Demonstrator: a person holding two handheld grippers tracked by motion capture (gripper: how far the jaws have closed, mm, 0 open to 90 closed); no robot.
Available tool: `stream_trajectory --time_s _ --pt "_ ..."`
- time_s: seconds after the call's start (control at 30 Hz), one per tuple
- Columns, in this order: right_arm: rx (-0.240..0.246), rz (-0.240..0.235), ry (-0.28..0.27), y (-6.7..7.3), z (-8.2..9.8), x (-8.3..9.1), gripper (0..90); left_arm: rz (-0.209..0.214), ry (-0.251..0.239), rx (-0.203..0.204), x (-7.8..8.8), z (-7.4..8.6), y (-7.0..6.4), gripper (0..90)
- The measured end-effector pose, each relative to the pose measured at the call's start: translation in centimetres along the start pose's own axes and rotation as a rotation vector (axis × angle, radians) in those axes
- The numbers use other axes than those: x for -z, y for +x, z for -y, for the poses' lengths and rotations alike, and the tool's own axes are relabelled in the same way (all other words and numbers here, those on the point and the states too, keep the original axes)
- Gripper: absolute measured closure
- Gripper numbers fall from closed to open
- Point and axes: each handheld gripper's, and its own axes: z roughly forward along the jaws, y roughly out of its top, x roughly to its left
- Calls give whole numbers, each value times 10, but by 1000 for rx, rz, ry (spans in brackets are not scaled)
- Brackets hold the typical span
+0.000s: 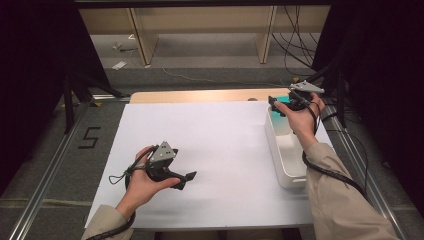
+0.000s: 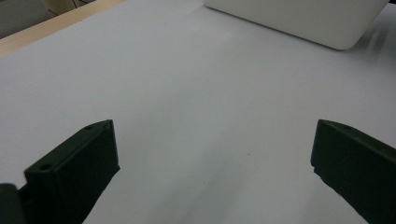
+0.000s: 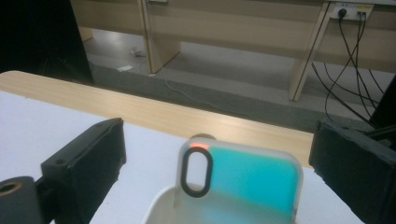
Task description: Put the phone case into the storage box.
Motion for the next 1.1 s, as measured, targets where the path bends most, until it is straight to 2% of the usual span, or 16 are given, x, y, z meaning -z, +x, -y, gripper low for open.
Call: stream_trajectory --time_s 0.4,1.1 --pt "8 -23 2 6 -2 8 57 -1 -8 1 1 -1 0 4" --pt "35 -104 26 25 2 38 66 -7 -13 2 4 -2 0 4"
